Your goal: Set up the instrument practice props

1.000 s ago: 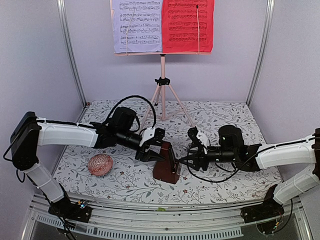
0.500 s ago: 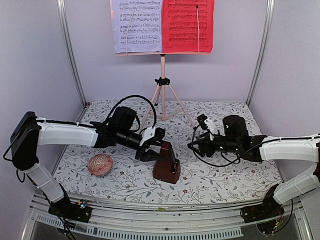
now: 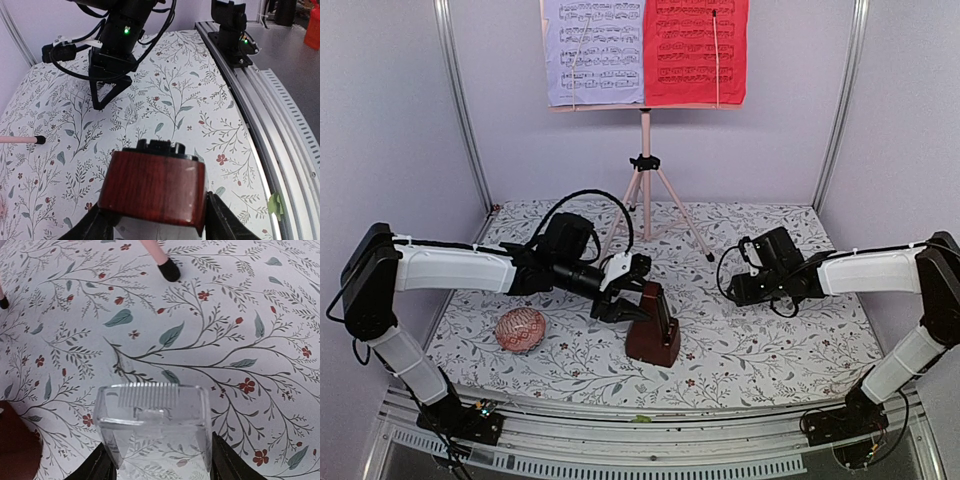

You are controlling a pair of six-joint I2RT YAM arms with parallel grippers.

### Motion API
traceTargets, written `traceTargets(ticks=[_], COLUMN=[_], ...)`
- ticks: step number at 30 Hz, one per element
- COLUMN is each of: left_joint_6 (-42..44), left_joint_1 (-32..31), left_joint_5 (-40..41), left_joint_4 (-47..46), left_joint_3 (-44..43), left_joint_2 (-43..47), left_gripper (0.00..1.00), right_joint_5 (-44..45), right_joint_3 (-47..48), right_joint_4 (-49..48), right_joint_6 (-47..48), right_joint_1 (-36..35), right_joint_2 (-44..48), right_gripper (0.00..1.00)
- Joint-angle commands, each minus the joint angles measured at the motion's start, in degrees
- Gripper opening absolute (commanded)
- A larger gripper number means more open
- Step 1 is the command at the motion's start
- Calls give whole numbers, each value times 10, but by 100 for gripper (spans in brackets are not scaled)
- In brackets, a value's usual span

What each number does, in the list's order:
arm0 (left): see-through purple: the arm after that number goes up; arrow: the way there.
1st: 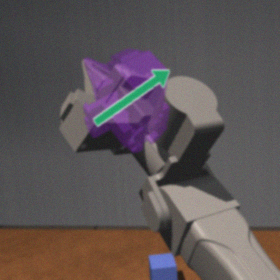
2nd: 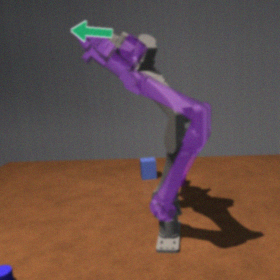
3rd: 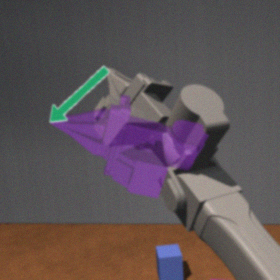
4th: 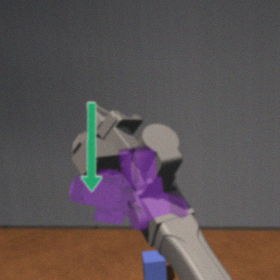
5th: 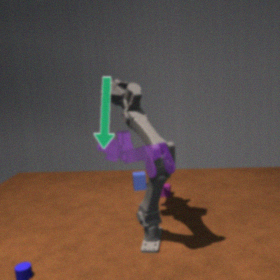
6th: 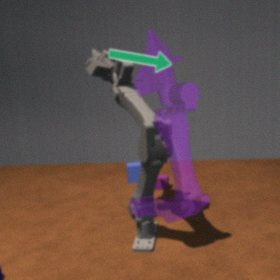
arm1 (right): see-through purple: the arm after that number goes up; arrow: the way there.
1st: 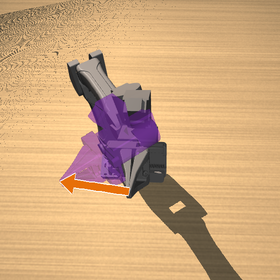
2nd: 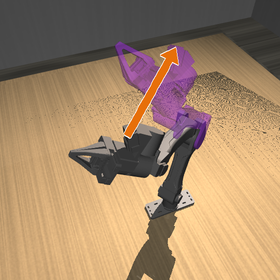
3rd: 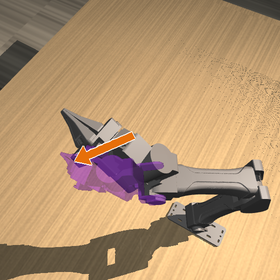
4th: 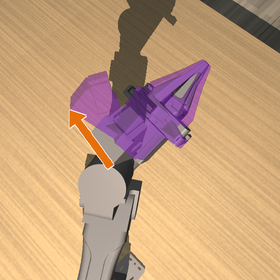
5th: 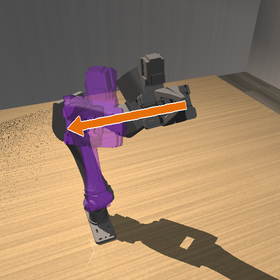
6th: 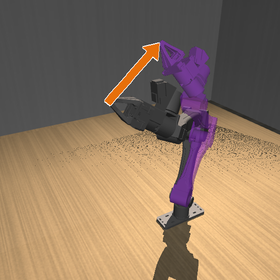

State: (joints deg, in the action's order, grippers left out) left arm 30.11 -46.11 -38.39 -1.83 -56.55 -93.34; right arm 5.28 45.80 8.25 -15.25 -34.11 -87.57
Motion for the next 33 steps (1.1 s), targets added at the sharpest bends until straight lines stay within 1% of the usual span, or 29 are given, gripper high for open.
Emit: traceTargets(ticks=[1, 5, 10, 15, 19, 23, 31, 33], left_joint_6=[0, -1, -2, -4, -5, -12, -65, -78], left_joint_1=[-2, -4, -5, -7, -10, -12, -24, -28], left_joint_5=[18, 21, 25, 29, 30, 30, 39, 45], left_joint_4=[11, 10, 9, 9, 9, 9, 16, 8], left_joint_3=[-2, -2, -1, 0, 0, -4, -18, -12], left_joint_2=[-5, -5, -4, -3, -4, -10, -32, -31], left_gripper=[0, 0, 0, 0, 0, 0, 0, 0], right_joint_5=[49, 53, 48, 53, 55, 53, 32, 22], right_joint_3=[16, 13, 1, -15, -28, -37, -45, -50], right_joint_4=[27, 6, -25, -49, -63, -69, -81, -91], right_joint_6=[-43, -53, -73, -95, -107, -111, -99, -85], right_joint_1=[24, 37, 51, 54, 54, 54, 54, 53], right_joint_2=[-26, -55, -85, -87, -82, -73, -40, -21], right_gripper=[22, 28, 31, 35, 40, 51, 83, 87])
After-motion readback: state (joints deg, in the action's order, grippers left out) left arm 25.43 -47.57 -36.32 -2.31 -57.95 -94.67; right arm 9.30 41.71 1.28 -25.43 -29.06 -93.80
